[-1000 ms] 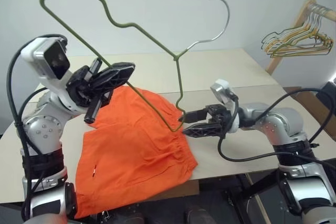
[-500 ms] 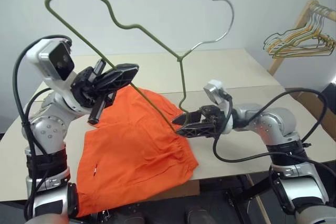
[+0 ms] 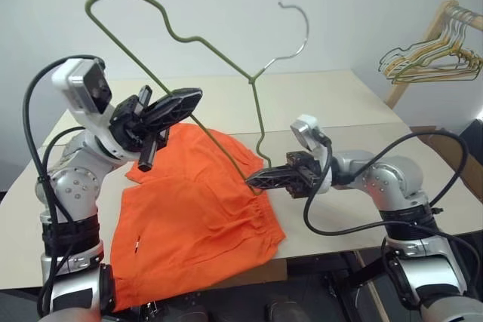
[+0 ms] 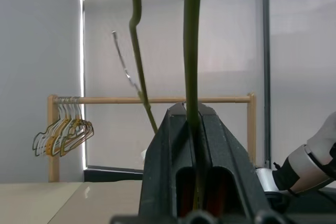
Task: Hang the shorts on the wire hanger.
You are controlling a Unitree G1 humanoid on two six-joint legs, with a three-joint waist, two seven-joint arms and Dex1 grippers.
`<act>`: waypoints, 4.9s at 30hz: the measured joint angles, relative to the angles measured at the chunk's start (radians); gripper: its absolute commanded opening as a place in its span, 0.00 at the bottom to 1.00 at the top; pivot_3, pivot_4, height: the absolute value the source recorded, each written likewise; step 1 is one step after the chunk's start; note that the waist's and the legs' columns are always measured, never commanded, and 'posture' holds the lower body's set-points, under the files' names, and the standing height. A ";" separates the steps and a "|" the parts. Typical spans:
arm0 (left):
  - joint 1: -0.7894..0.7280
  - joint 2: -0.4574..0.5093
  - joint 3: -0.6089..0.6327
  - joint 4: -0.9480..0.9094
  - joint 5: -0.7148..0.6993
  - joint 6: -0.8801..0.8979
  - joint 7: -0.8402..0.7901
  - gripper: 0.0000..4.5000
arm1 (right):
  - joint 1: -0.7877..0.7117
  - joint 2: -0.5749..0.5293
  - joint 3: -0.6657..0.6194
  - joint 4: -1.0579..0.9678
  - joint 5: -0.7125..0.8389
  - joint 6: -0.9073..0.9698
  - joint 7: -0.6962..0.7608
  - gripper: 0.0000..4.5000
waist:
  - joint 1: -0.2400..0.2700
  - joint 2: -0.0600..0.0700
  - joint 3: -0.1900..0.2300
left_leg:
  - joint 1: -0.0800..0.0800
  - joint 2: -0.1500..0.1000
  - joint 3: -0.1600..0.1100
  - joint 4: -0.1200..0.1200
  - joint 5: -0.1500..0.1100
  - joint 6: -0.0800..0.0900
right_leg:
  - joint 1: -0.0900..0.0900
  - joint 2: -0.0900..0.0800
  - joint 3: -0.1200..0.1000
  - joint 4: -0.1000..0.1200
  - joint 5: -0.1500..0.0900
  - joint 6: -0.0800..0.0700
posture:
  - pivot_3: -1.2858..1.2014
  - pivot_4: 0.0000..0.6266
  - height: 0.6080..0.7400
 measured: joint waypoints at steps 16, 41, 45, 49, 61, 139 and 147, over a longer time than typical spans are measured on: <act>0.268 0.178 -0.250 0.026 0.360 -0.005 -0.019 0.99 | 0.192 -0.134 -0.216 -0.092 0.131 0.121 -0.128 0.00 | 0.004 0.001 0.001 | -0.002 0.000 0.001 0.000 0.000 0.000 | -0.001 0.000 -0.001 -0.002 0.000 0.000 | 0.48 0.00 1.00; 0.341 0.365 -0.422 -0.162 0.703 -0.305 -0.169 0.99 | 0.530 -0.606 0.082 0.259 -0.147 0.139 0.317 0.00 | 0.001 0.002 0.002 | 0.003 0.006 0.018 -0.001 -0.001 0.001 | 0.000 0.004 0.005 -0.004 -0.002 0.003 | 0.48 0.00 1.00; 0.356 0.382 -0.413 -0.176 0.702 -0.302 -0.170 0.99 | 0.488 -0.575 0.104 0.294 -0.173 0.132 0.319 0.00 | 0.005 0.002 0.002 | 0.002 0.006 0.019 0.000 -0.001 0.002 | 0.000 0.003 0.006 -0.004 -0.001 0.001 | 0.49 0.00 1.00; 0.370 0.387 -0.402 -0.178 0.702 -0.302 -0.165 0.99 | 0.475 -0.562 0.104 0.305 -0.179 0.131 0.319 0.00 | 0.007 0.002 0.002 | 0.003 0.006 0.019 0.000 -0.001 0.002 | 0.000 0.003 0.006 -0.004 -0.001 0.001 | 0.49 0.00 1.00; 0.374 0.381 -0.406 -0.184 0.704 -0.303 -0.141 0.99 | 0.482 -0.553 0.111 0.288 -0.180 0.134 0.341 0.00 | 0.007 0.002 0.002 | 0.003 0.006 0.019 0.000 -0.001 0.002 | 0.000 0.004 0.006 -0.003 -0.001 0.001 | 0.49 0.00 1.00; -0.122 0.105 -0.398 0.148 0.895 -0.384 0.166 0.99 | 0.089 -0.163 0.073 0.485 -0.597 -0.534 0.052 0.00 | 0.052 0.002 0.002 | 0.001 0.005 0.021 0.002 -0.001 0.001 | -0.002 0.004 0.007 -0.001 0.002 0.000 | 0.50 0.00 1.00; -0.328 0.192 -0.397 0.477 0.893 -0.548 -0.117 0.99 | 0.090 -0.161 0.110 0.458 -0.712 -0.713 0.049 0.00 | 0.032 0.003 0.002 | 0.002 0.005 0.021 0.002 -0.001 0.001 | -0.002 0.005 0.007 0.000 0.002 0.000 | 0.49 0.00 1.00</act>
